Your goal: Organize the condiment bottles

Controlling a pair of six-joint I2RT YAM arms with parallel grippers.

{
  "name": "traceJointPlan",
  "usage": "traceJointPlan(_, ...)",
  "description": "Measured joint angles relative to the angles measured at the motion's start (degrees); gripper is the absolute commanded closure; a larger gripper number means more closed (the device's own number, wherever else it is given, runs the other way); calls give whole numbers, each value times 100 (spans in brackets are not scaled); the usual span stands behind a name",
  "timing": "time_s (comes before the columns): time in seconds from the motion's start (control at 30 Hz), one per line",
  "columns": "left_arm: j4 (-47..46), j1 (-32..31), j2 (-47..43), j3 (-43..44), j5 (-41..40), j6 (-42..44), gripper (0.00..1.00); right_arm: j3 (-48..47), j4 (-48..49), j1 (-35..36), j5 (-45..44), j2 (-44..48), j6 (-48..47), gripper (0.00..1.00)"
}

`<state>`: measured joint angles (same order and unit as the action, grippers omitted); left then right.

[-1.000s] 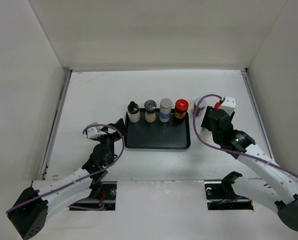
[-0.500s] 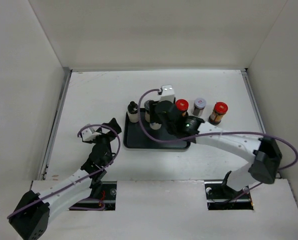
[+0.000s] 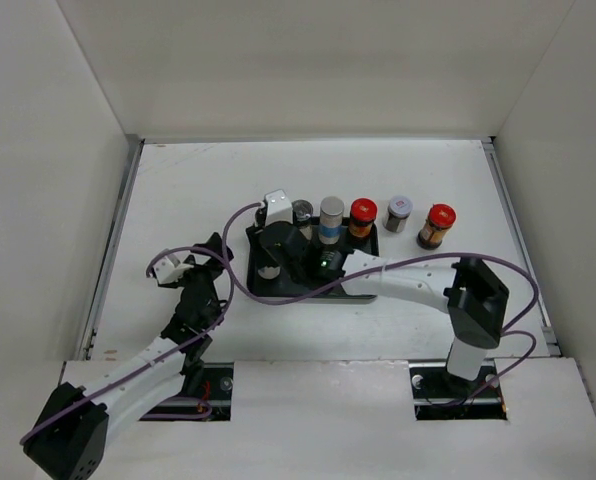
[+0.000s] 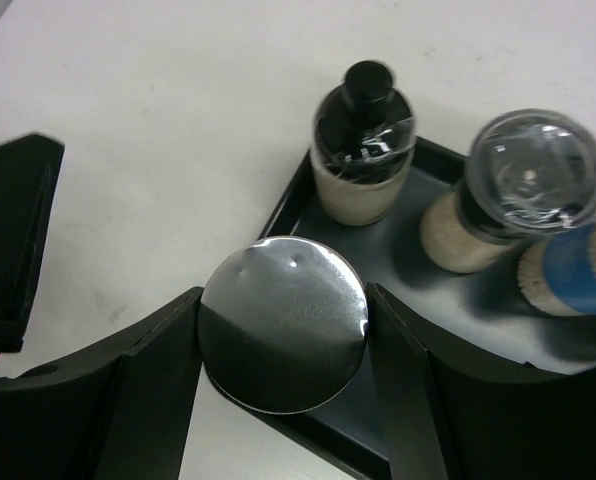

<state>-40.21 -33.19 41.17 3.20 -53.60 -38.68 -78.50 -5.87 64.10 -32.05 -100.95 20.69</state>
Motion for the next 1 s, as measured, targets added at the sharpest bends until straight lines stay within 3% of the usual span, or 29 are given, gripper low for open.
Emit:
traceJointPlan(0.27,-203,15,122,-15,-17,-70,0,-33,35,201,42,-369,2,44)
traceJointPlan(0.67,-378,17,-138,-15,-15,-116,0,-26,175,275,-35,-243,4,0)
traceJointPlan(0.97,-415,15,-133,-20,-22,-122,0,1329,380,-109,-748,1943,-17,0)
traceJointPlan(1.0,-415,15,-166,-22,-28,-122,0,1574,374,-337,-896,2295,-13,6)
